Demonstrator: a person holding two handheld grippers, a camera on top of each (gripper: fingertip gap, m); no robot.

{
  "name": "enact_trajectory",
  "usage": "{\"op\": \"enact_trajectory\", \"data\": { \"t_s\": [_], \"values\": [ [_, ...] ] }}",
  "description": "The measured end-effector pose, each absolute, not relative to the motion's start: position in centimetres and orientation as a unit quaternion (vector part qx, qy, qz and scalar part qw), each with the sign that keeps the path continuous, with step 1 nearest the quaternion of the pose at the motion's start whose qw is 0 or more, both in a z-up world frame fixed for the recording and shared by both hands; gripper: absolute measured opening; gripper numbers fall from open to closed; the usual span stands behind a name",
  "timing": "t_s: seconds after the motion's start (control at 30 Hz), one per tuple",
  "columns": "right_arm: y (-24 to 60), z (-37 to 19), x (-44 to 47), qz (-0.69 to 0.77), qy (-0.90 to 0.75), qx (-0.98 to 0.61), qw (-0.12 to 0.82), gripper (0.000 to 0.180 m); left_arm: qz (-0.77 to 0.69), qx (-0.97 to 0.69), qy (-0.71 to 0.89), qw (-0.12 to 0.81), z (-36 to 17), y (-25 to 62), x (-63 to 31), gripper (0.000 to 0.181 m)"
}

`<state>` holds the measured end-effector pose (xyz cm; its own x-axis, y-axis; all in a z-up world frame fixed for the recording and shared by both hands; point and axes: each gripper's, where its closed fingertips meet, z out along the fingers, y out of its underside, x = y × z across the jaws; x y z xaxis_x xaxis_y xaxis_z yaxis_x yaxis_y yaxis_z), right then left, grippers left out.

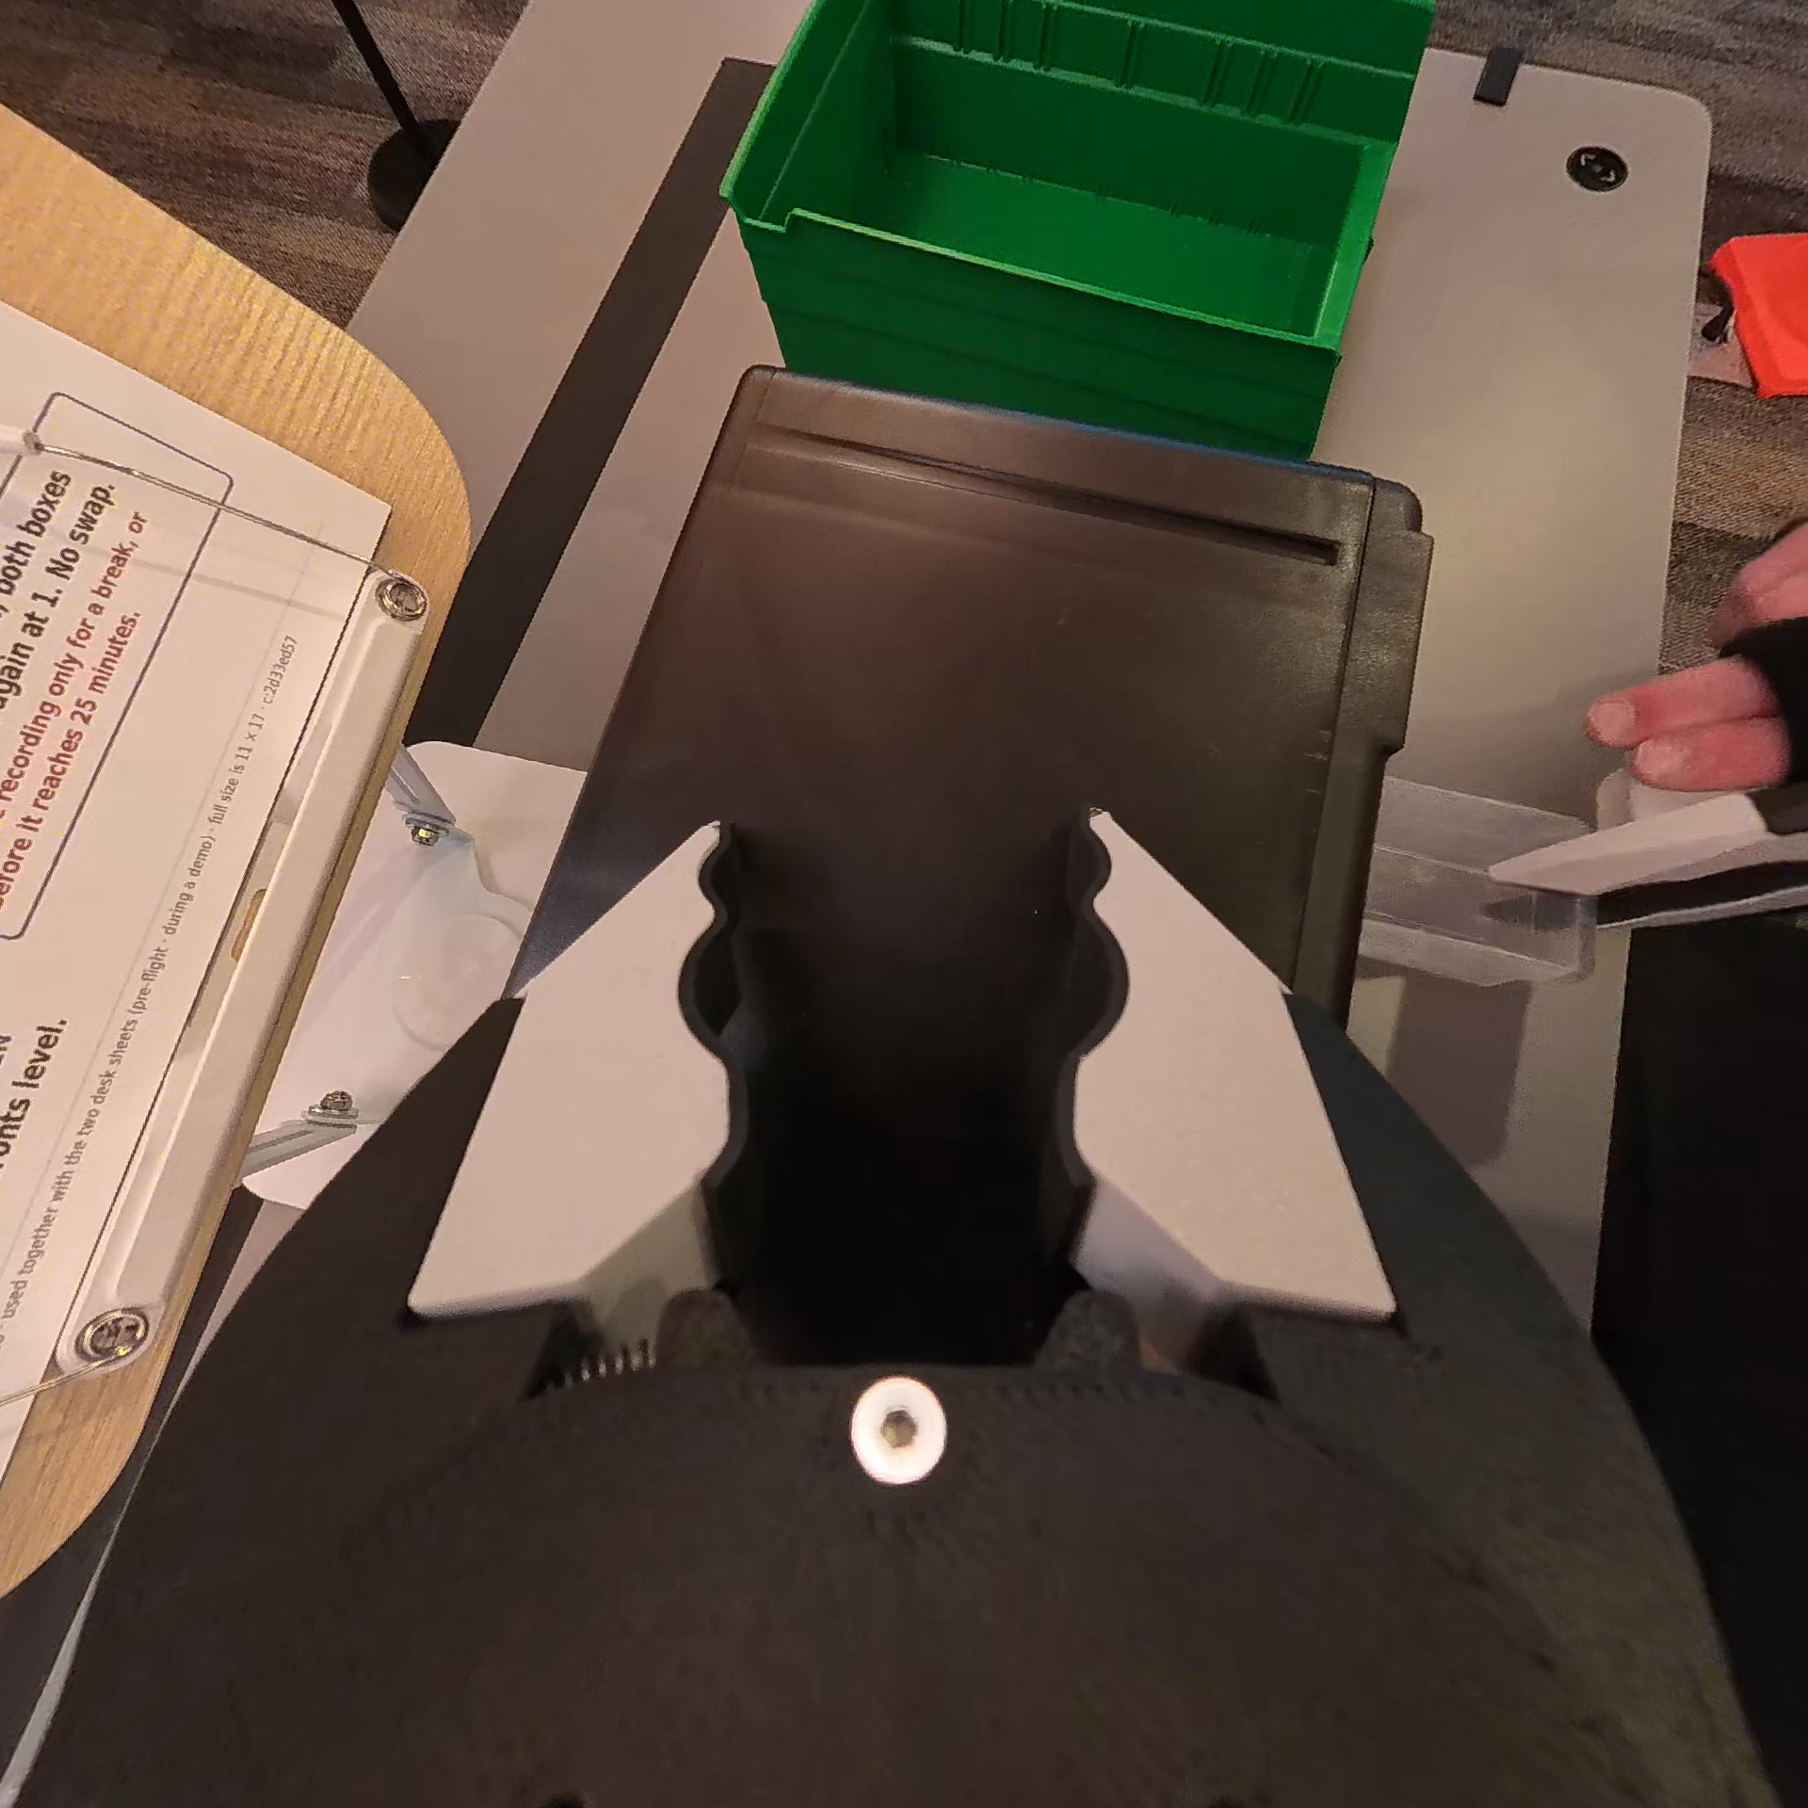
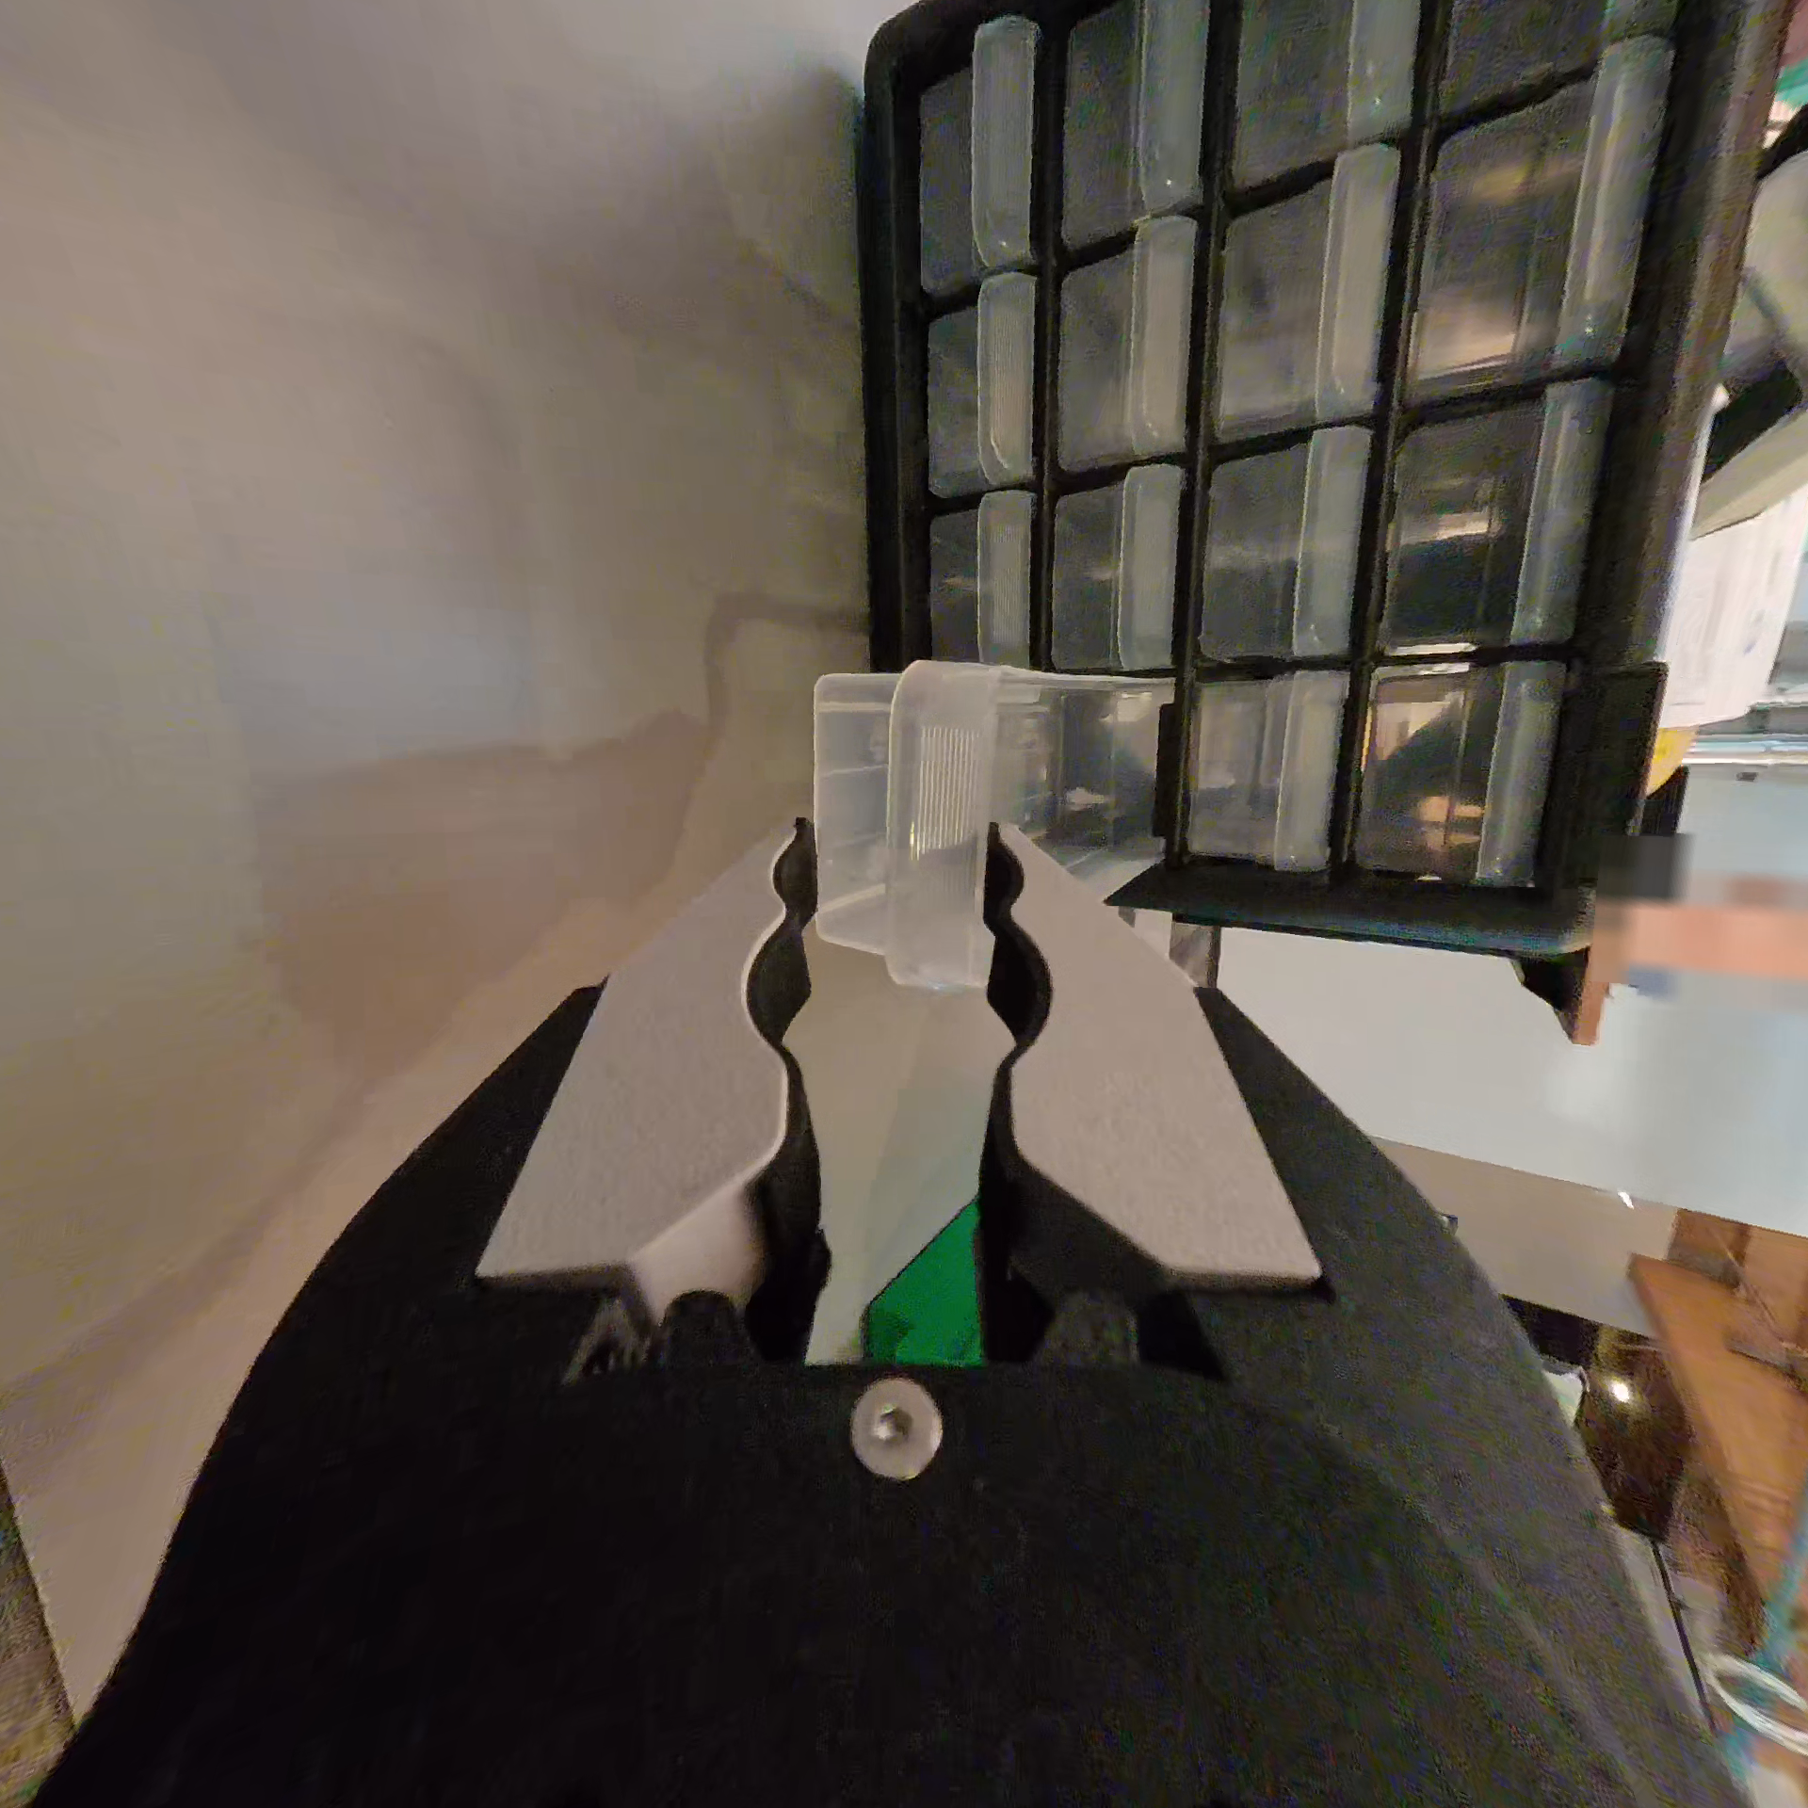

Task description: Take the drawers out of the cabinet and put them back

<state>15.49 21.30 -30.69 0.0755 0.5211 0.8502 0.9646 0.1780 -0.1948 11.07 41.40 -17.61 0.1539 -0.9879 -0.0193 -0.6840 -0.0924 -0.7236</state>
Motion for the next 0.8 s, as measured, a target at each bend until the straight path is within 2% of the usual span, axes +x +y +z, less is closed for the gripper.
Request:
{"op": "enact_trajectory", "data": {
  "t_s": [0.3, 0.4, 0.53, 0.8],
  "values": [
    [21.0, -26.5, 15.1, -0.050, -0.647, -0.655, 0.388, 0.031, -0.251, -0.697, 0.600, 0.304, -17.6, 41.4, 11.1, 0.067],
    [21.2, -25.0, 15.7, 0.022, -0.650, -0.675, 0.348, 0.030, -0.251, -0.697, 0.599, 0.304, -17.6, 41.5, 11.1, 0.067],
    [20.9, -24.4, 15.7, 0.190, -0.639, -0.692, 0.277, 0.020, -0.251, -0.698, 0.598, 0.303, -17.6, 41.5, 11.1, 0.066],
    [19.4, -26.3, 15.8, 0.177, -0.670, -0.676, 0.249, 0.017, -0.252, -0.698, 0.598, 0.303, -17.6, 41.5, 11.1, 0.066]
  ]
}}
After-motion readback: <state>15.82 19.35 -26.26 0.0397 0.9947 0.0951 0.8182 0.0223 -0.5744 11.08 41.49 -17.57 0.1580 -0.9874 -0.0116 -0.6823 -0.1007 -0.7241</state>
